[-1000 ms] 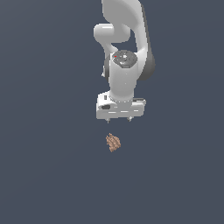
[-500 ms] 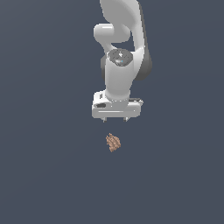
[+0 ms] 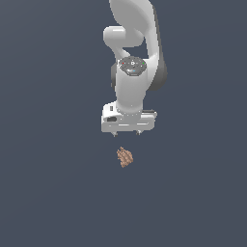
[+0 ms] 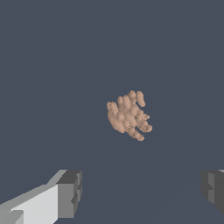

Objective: Pick up the object and move it to a goal position.

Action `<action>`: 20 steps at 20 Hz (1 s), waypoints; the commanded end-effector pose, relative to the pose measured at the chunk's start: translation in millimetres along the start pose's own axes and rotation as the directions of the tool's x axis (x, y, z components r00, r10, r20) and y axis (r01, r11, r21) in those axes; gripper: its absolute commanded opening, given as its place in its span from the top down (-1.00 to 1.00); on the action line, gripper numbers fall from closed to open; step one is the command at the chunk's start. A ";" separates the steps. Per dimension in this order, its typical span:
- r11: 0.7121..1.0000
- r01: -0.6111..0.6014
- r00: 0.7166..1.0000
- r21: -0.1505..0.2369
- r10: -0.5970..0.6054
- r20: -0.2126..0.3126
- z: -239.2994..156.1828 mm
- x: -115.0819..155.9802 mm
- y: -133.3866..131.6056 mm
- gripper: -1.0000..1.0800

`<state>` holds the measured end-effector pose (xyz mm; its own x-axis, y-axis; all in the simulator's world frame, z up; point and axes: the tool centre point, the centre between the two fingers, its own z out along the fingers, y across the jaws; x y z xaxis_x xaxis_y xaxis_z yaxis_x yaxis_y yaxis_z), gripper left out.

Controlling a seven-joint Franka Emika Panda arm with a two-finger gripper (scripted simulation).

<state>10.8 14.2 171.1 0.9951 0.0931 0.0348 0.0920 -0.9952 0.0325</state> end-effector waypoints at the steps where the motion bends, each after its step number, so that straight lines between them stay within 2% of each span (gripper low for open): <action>1: 1.000 0.029 1.000 0.001 -0.029 0.003 4.1 2.6 0.6 -0.92; 9: 0.984 0.180 0.984 0.010 -0.180 0.013 25.6 16.5 3.6 -0.92; 20: 0.919 0.392 0.920 0.036 -0.392 0.018 59.3 34.6 8.5 -0.92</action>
<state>46.0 7.6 116.8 0.8911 0.4537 0.0015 0.4537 -0.8911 0.0105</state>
